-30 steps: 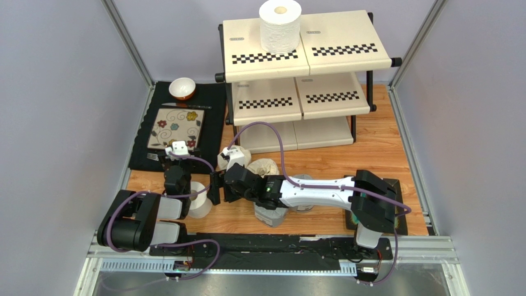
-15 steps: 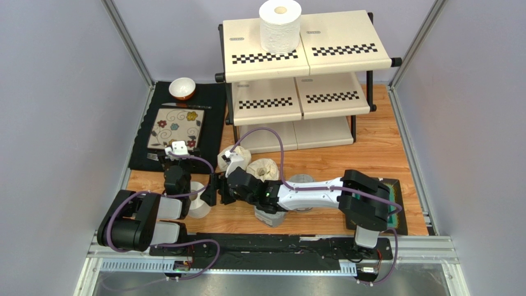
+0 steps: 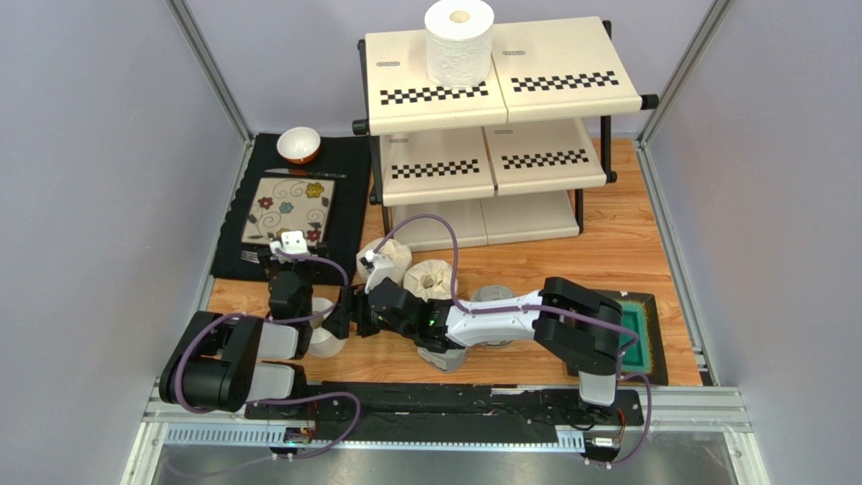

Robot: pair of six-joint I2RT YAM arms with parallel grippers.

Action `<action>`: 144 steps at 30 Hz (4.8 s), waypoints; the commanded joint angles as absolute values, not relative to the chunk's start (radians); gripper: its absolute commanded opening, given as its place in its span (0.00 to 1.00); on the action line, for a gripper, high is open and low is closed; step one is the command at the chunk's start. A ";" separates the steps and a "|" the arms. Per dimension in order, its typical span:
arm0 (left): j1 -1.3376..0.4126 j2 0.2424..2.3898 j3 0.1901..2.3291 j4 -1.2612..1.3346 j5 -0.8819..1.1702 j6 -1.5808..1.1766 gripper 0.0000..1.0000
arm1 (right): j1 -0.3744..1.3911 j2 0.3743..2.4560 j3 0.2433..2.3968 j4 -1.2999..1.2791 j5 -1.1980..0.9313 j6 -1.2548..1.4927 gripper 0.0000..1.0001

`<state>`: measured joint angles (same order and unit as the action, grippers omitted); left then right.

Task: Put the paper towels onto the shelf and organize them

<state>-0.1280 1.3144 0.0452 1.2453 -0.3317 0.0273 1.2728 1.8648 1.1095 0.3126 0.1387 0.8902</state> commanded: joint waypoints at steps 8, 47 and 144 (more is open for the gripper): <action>-0.121 1.301 -0.215 1.267 -0.327 0.017 0.99 | 1.267 1.868 1.032 0.520 0.141 0.917 0.77; -0.121 0.744 -0.120 0.730 -0.429 -0.061 0.99 | 1.235 1.816 1.072 0.384 0.118 0.842 0.79; -0.112 0.643 -0.189 0.804 -0.494 -0.075 0.99 | 1.241 2.052 1.503 -0.064 0.106 0.710 0.61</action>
